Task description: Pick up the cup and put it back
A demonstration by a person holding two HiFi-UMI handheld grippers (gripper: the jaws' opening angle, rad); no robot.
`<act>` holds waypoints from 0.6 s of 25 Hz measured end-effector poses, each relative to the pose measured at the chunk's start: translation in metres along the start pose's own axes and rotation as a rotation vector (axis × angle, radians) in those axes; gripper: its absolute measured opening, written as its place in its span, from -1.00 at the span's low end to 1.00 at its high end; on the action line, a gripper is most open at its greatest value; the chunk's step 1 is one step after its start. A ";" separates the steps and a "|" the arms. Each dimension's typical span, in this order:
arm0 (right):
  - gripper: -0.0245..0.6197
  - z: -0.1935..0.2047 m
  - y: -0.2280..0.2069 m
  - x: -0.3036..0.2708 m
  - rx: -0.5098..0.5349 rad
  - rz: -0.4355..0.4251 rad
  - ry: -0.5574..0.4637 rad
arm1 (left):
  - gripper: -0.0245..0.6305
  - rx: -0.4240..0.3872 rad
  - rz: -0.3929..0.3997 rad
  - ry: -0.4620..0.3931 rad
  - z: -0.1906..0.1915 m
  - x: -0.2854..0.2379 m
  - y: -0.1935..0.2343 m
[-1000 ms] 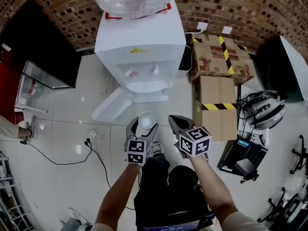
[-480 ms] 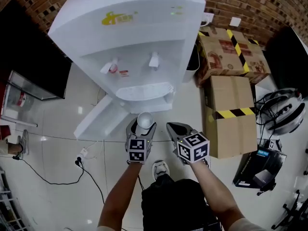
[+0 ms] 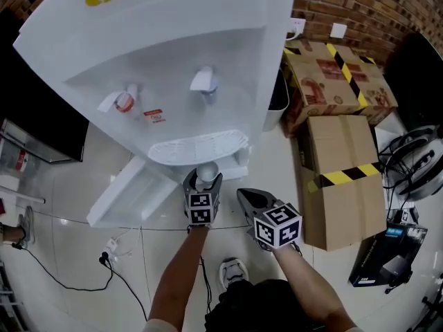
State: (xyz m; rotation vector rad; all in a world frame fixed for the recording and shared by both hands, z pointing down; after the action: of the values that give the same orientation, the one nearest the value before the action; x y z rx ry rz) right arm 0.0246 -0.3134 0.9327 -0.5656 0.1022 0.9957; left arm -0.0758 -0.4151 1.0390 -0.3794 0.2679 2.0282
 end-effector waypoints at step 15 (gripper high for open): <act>-0.88 0.018 -0.026 -0.006 -0.098 0.024 -0.041 | 0.13 0.045 -0.012 -0.040 0.028 -0.097 0.020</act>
State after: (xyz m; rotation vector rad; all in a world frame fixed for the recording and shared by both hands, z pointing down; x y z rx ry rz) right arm 0.0390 -0.3199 0.9605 -0.6346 0.0232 1.0394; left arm -0.0555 -0.4940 1.1024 -0.3110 0.2853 2.0120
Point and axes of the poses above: the fingertips, and each gripper's own axes: x backward along the fingers, y to its left, z out of its underside, the point moved 2 cm from there along x, backward along the fingers, and after that the axes turned 6 degrees about -y, right-handed, at the moved point
